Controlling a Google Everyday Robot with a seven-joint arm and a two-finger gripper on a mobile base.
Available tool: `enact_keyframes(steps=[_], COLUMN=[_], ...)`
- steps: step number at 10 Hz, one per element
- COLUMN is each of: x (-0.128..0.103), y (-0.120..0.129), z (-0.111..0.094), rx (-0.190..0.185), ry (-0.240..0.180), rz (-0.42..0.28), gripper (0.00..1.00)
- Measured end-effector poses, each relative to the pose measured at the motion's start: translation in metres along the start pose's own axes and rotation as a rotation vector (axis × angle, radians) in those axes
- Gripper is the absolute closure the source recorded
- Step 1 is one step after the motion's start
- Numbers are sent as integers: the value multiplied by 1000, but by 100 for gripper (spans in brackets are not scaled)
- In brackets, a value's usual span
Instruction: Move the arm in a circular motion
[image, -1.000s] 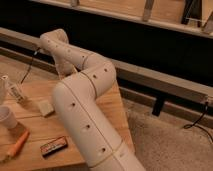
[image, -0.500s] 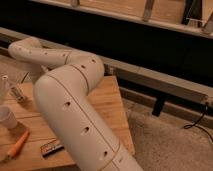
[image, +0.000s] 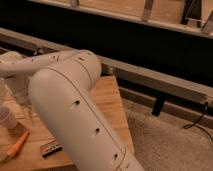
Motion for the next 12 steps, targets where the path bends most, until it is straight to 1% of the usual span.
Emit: enact_keyframes(steps=[1,2,3,4,5,7,9,11,12], x=[8,20,44,73,90,113,131,155,164], y=[-1,-1,-3,-6,-10,-16,-35,-65,-76], z=[3,8,17,28,34,44,51,61,65], rx=[-13,-35,-73,-119,-147,-189,-200,-209,-213], ry=[7,19,38,50,51,35,10,-16,-22], rz=[14,37,86,160,210,279,363,493,546], gripper=[35,35,35,35,35,35,35,35,35])
